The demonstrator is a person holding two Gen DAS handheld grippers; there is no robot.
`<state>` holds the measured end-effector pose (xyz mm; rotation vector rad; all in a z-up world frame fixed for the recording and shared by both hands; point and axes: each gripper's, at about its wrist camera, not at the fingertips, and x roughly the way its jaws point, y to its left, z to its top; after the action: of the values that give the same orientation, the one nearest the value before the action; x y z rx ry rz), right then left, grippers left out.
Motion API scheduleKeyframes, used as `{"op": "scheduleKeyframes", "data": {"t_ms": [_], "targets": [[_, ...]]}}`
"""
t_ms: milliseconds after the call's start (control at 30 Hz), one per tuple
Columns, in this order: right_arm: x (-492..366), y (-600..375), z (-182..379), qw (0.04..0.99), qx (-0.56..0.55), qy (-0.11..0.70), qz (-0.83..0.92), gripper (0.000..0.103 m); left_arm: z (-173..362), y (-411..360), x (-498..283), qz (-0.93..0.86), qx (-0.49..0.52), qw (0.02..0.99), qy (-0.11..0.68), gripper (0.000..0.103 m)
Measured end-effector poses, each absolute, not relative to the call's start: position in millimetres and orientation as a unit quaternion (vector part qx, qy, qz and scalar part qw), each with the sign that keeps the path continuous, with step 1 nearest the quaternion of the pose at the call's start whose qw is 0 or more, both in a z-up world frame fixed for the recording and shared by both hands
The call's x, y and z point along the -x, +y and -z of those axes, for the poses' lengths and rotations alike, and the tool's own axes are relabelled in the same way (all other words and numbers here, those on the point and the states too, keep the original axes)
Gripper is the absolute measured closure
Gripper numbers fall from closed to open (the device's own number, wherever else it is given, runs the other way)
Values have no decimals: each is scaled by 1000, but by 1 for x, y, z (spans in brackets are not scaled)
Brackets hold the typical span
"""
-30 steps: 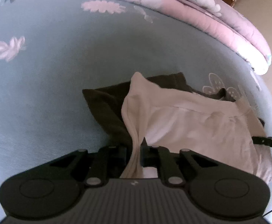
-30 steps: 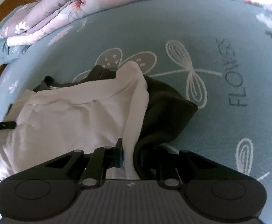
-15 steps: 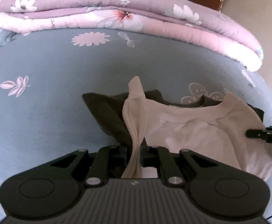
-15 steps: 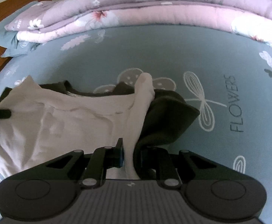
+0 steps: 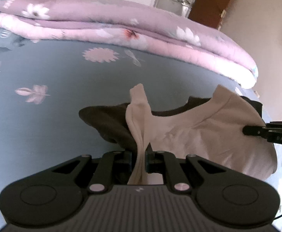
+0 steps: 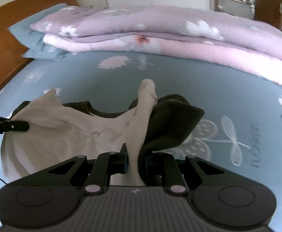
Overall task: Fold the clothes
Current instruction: 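Raise the held cream shirt higher with both closed tools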
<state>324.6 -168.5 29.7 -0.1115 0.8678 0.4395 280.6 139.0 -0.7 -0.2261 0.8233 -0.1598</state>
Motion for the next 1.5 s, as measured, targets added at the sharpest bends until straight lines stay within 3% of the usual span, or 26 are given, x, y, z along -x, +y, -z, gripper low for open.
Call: {"op": "scheduleKeyframes", "data": {"t_ms": [200, 667, 1033, 1500], "targets": [[-321, -85, -45, 865, 78, 412, -276, 85, -27, 210, -227, 22, 130, 908, 397, 94], [-315, 179, -38, 790, 180, 406, -422, 85, -19, 397, -99, -164, 185, 886, 392, 93], [-303, 360, -7, 751, 265, 381, -470, 85, 8, 477, -67, -205, 205, 879, 378, 93], [-330, 467, 26, 706, 345, 374, -493, 84, 48, 522, -67, -208, 259, 866, 373, 93]]}}
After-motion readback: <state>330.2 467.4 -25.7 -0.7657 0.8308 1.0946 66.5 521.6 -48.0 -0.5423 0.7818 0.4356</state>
